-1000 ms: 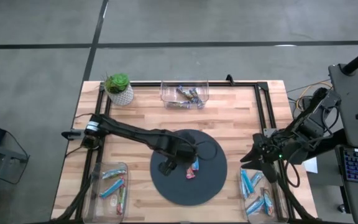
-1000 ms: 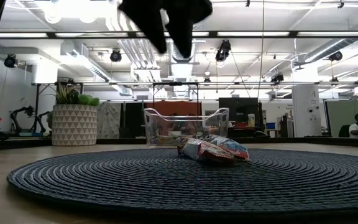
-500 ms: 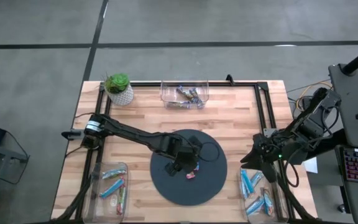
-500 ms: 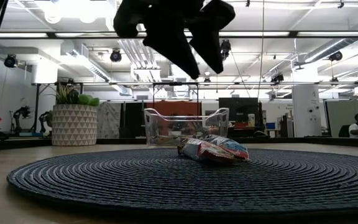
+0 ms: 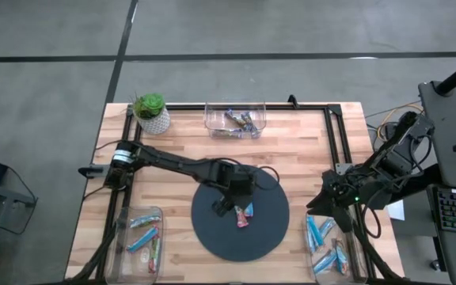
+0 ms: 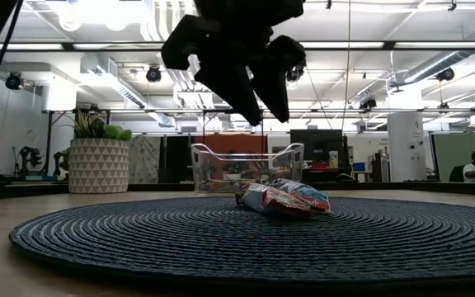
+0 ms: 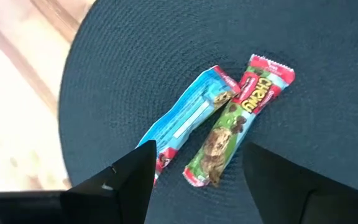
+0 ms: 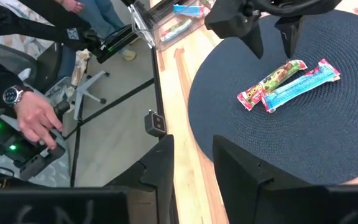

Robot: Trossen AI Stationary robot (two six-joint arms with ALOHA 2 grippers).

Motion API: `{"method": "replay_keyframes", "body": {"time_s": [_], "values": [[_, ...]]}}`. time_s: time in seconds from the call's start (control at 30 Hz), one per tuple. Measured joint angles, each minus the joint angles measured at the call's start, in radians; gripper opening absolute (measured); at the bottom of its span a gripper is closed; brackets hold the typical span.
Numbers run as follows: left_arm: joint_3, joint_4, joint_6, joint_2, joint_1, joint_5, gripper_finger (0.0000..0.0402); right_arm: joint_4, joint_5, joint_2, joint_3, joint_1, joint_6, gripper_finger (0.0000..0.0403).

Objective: Pick and place Granola Bars by type
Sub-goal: Put the red granola bar into the bottom left transparent bin

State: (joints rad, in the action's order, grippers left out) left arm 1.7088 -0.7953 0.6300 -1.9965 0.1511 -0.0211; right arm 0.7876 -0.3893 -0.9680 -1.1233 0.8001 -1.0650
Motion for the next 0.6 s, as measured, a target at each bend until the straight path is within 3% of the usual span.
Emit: {"method": "replay_keyframes", "body": {"time_s": [0.6], "values": [[0.0,-0.008,0.028,-0.099,-0.022,-0.073,0.0218,0.024,0.006,0.0,0.016,0.0,-0.005,0.0094]]}}
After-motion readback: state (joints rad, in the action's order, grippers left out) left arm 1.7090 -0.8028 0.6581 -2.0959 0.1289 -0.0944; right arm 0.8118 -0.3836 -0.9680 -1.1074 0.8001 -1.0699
